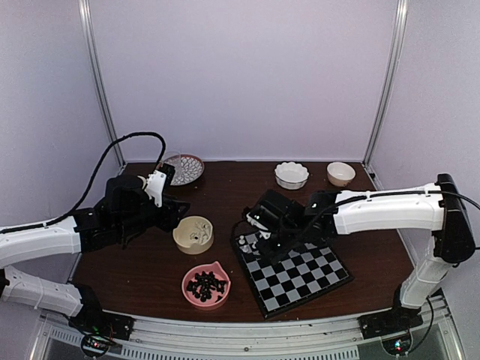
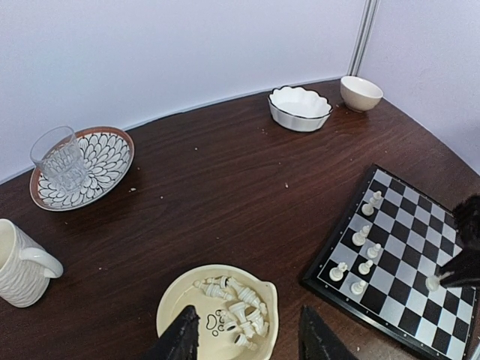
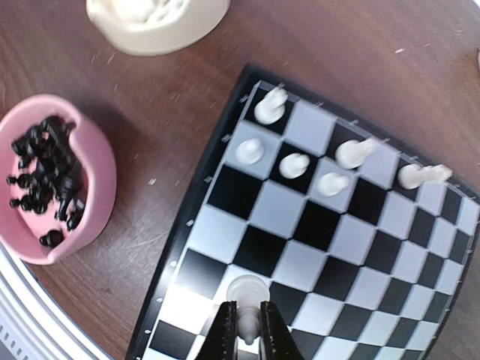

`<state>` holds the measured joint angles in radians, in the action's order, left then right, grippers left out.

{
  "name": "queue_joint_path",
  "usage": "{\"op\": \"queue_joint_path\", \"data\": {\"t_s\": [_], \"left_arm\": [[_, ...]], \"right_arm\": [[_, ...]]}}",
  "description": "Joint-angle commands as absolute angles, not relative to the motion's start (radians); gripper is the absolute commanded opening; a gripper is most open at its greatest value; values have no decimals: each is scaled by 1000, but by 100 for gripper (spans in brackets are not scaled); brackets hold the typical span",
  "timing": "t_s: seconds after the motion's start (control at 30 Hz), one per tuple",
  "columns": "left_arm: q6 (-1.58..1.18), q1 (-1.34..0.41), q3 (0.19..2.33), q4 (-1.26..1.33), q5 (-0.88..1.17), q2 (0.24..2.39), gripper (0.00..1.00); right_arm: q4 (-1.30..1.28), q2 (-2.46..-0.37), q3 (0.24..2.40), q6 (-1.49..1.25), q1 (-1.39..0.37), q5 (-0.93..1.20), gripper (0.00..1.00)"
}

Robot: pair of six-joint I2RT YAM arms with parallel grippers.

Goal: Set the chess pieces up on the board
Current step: Pick up the bishop from the chessboard, then place the bishop on c1.

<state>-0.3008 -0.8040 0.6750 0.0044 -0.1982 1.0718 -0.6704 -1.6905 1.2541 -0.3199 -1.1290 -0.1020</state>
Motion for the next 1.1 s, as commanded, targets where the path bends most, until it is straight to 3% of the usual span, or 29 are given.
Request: {"op": "queue_joint_path", "data": {"t_s": [0.0, 0.47, 1.07], "left_arm": [[-296, -801, 667, 60, -199, 1061, 45], [-297, -801, 665, 66, -197, 1071, 45], [-297, -801, 676, 63, -175, 1095, 45]], "right_arm": [[-697, -1630, 1297, -275, -1066, -155, 4], [-675, -1688, 1419, -198, -932, -131, 4], [-581, -1693, 1304, -209, -781, -118, 4]]}}
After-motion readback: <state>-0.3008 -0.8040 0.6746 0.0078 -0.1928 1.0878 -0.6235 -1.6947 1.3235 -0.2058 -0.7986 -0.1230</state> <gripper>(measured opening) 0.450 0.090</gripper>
